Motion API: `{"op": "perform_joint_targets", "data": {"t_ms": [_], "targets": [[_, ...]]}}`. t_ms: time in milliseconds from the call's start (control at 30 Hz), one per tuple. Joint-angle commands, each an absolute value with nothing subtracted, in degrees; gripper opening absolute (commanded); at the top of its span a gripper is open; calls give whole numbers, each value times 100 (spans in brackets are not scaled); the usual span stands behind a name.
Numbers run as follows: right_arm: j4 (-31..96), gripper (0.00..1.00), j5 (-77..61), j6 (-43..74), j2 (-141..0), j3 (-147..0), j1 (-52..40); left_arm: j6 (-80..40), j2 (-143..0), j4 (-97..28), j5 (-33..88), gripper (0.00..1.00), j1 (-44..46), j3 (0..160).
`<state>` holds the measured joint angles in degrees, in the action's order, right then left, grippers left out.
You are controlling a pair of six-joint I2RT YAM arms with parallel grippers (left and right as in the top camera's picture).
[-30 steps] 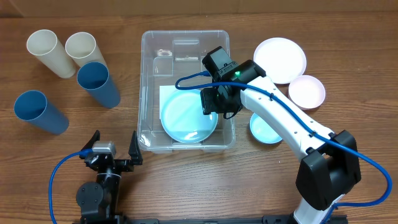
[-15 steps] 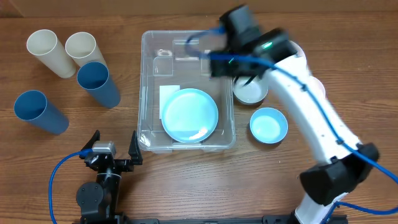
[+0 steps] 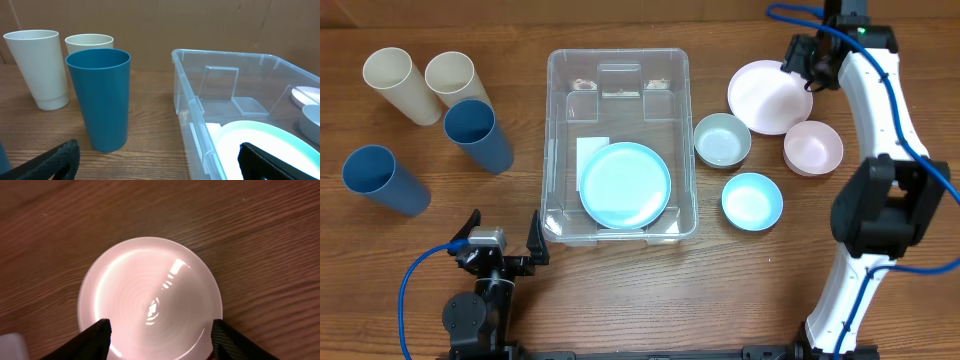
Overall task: Pack container
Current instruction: 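Release and move the right gripper to the white plate rim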
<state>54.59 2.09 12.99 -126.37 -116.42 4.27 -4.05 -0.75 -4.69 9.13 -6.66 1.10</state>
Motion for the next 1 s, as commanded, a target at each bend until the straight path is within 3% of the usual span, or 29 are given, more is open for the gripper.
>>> {"op": "perform_joint_targets", "data": {"t_ms": [0,767,833,967], "targets": [[5227,66,493,1146,-13054,-11705,624,-336,-25,-462,882,100,-716,82],[5015,56,-89,869,-13933,-11546,1111,-336,-25,-462,882,100,-716,82],[5074,52,-158,869,-14079,-11546,1109,-336,-25,-462,882,100,-716,82],[5107,34,-180,871,-14254,-11546,1094,-336,-25,-462,882,100,-716,82]]}}
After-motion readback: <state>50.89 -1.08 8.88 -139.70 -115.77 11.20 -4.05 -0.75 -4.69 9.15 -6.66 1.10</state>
